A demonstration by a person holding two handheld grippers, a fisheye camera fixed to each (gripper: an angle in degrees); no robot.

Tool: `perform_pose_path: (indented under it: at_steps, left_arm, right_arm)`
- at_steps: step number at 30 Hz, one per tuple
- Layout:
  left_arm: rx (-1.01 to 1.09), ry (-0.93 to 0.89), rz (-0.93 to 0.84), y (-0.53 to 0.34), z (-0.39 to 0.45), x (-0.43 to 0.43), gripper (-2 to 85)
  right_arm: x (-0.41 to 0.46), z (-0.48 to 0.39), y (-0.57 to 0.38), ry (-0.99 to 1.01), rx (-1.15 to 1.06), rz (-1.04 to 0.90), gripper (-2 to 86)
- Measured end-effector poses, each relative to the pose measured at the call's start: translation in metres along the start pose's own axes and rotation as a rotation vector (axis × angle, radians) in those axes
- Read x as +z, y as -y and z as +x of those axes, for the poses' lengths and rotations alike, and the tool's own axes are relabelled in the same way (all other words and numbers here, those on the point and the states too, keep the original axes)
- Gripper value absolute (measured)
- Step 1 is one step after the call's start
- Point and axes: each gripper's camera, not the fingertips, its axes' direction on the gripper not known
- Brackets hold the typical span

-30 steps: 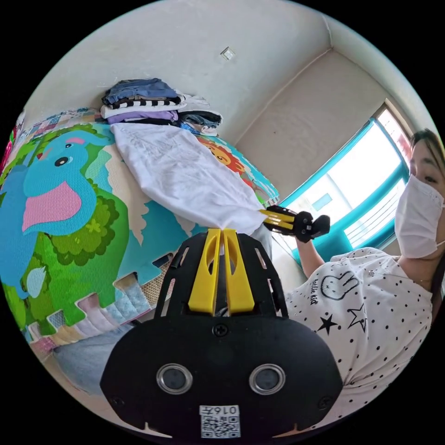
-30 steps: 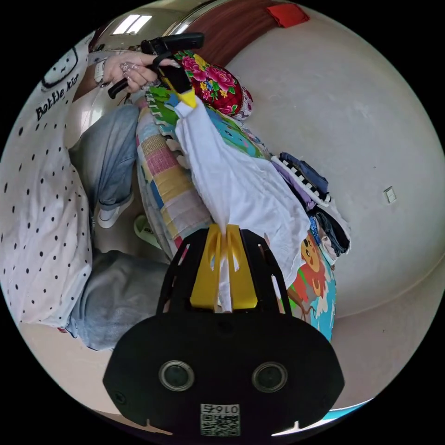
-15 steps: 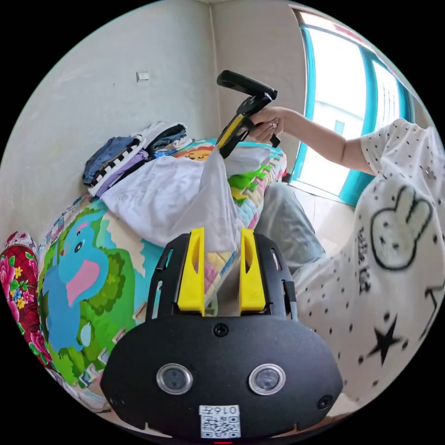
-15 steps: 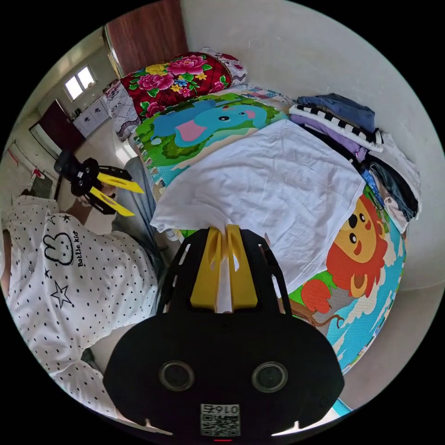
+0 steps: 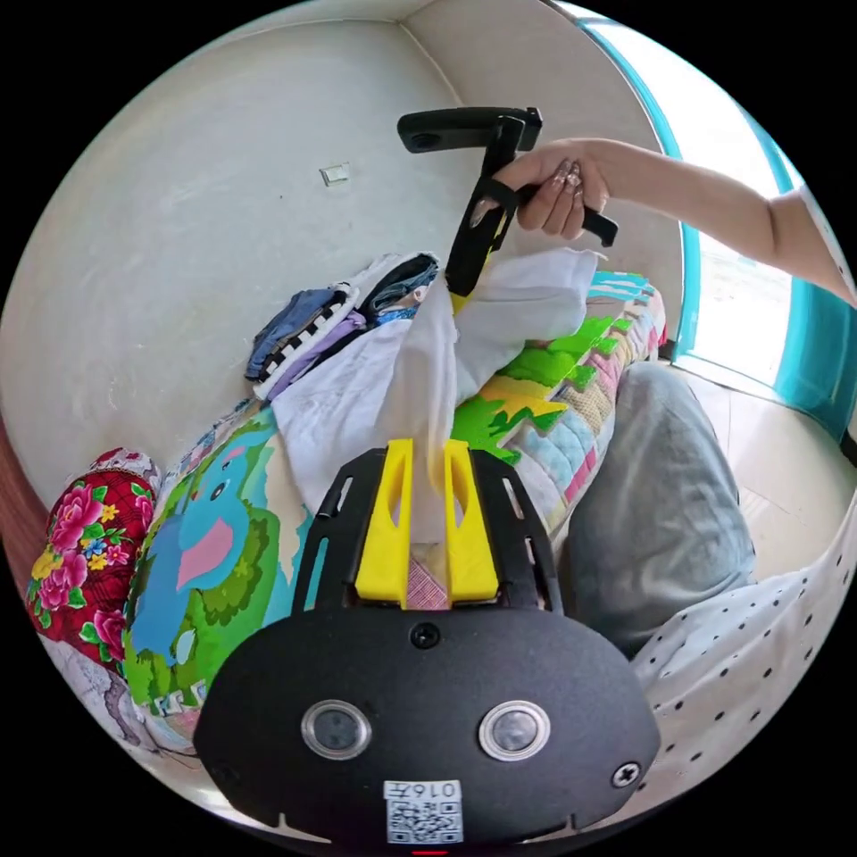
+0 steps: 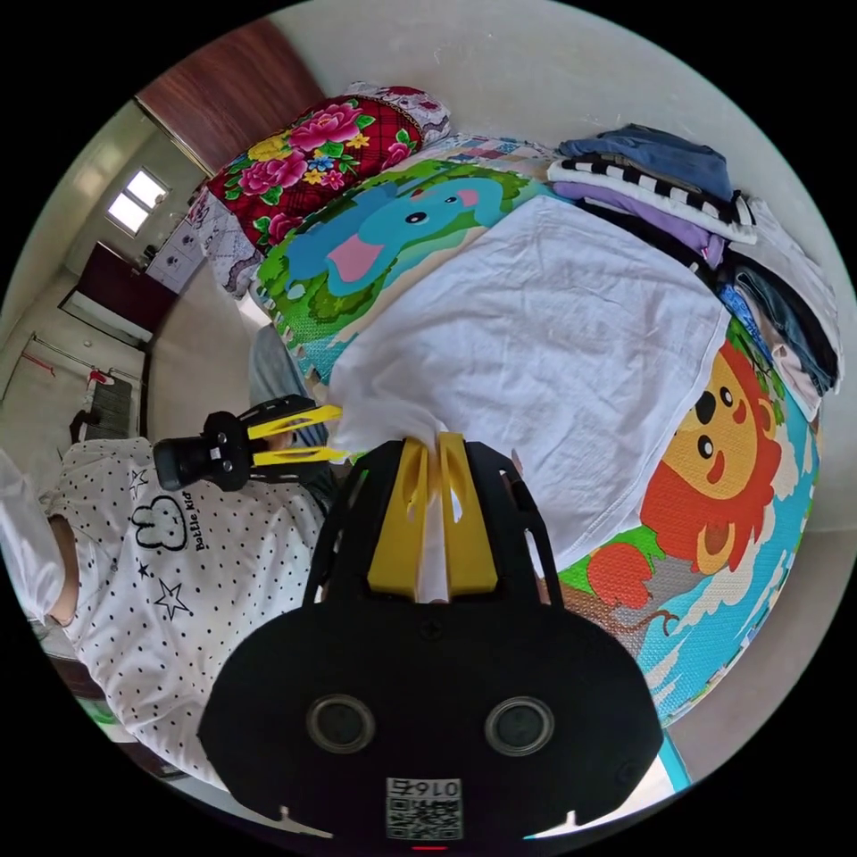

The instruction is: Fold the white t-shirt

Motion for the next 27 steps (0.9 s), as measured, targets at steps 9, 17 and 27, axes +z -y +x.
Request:
perform_pose_path:
  at_steps: [9, 17, 27]
  left_arm:
    - [0.096, -0.584, -0.077, 0.065, -0.151, -0.045, -0.9]
    - [0.13, -0.694, -0.206, 0.109, -0.212, -0.033, -0.9]
    - [0.11, -0.726, -0.215, 0.198, -0.29, -0.024, -1.0]
  right_arm:
    - [0.006, -0.02, -0.016, -0.023, -0.217, -0.026, 2.2]
    - [0.023, -0.059, -0.051, -0.25, -0.334, -0.007, 5.1]
    - [0.052, -0.123, -0.051, -0.504, -0.312, 0.379, 12.6]
